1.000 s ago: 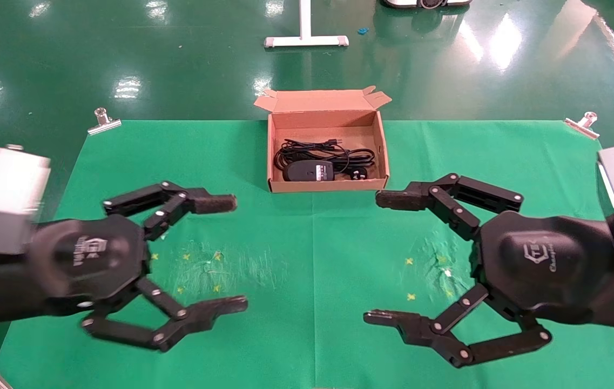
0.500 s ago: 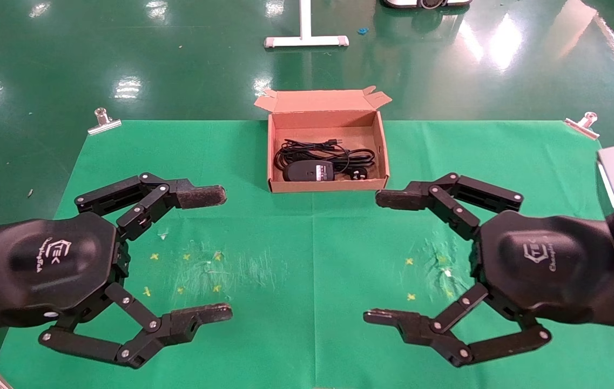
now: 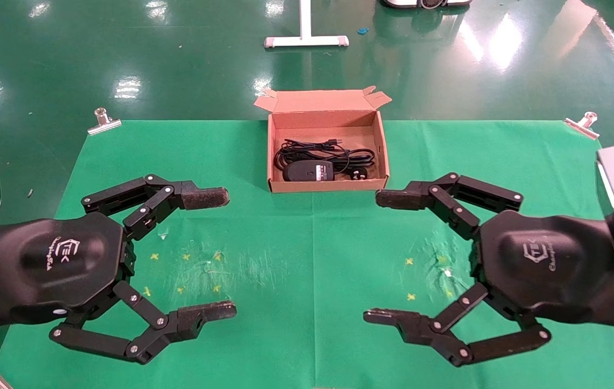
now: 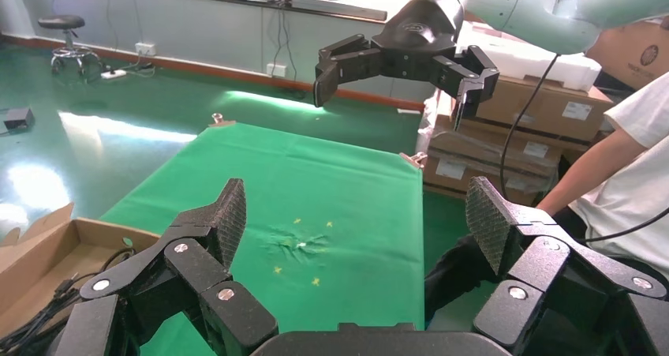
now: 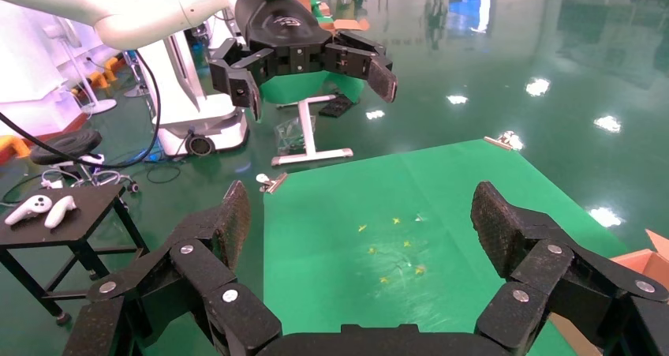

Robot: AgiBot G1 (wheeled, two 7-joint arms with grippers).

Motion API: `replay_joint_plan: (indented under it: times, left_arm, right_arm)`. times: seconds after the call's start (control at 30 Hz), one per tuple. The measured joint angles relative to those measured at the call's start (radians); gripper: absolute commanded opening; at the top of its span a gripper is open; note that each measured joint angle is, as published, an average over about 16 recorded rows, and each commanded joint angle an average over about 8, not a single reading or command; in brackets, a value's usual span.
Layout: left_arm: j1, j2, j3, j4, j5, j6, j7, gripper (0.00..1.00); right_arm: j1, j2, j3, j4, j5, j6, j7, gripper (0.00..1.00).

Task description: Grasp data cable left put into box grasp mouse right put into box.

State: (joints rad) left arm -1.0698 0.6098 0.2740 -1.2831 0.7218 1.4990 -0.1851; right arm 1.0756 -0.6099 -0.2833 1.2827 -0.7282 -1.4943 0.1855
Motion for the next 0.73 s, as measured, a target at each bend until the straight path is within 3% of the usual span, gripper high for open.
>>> replay_joint_plan:
  times: [0.73]
  left_arm:
    - [-0.004, 0.001, 0.005, -0.001, 0.008, -0.003, -0.002, 1.0]
  right_arm:
    - [0.0, 0.0, 0.0, 0.0, 0.0, 0.0, 0.0, 1.0]
